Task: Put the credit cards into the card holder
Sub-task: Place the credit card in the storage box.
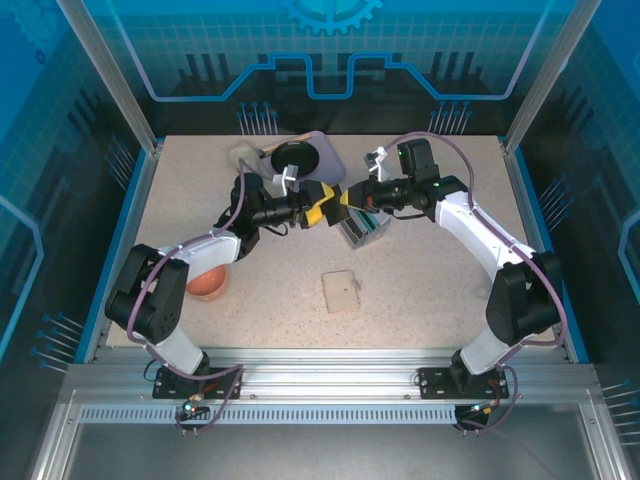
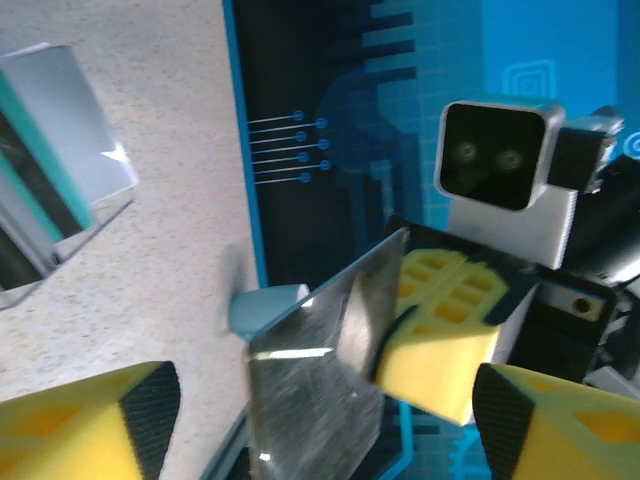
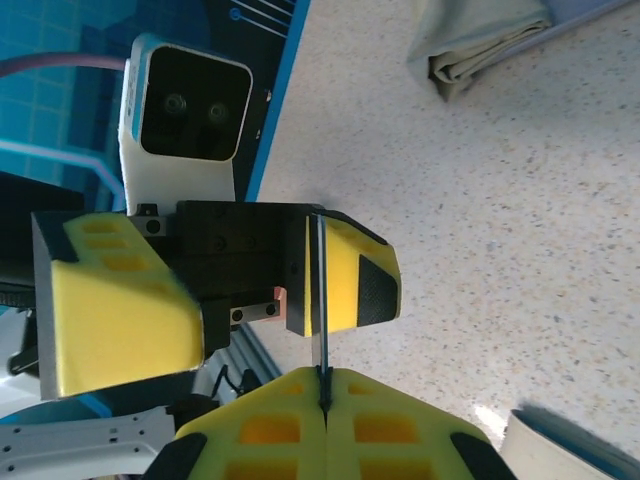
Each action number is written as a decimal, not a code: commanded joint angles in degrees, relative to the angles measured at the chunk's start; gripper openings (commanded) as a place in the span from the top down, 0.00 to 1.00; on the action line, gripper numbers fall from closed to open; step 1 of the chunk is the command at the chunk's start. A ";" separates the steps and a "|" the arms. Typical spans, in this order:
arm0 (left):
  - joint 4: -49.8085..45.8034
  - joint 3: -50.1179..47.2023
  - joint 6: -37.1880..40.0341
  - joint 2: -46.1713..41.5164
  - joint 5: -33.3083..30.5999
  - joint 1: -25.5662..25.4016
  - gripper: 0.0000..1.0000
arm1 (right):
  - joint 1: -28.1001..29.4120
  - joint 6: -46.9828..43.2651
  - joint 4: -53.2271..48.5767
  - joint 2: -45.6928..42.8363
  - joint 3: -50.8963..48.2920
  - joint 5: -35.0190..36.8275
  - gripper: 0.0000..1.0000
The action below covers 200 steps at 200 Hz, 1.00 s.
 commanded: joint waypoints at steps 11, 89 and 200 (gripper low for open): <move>4.04 1.41 -1.00 -1.34 2.90 -0.06 0.43 | -0.95 3.36 3.72 -0.73 -0.85 -3.51 1.00; 2.39 0.76 0.34 -5.09 2.85 -0.29 1.00 | -1.30 5.78 8.04 -0.62 -2.70 -5.53 0.87; 13.00 0.00 -7.45 -3.36 3.79 -0.42 0.91 | -1.80 3.00 5.56 1.93 -1.90 -9.39 0.82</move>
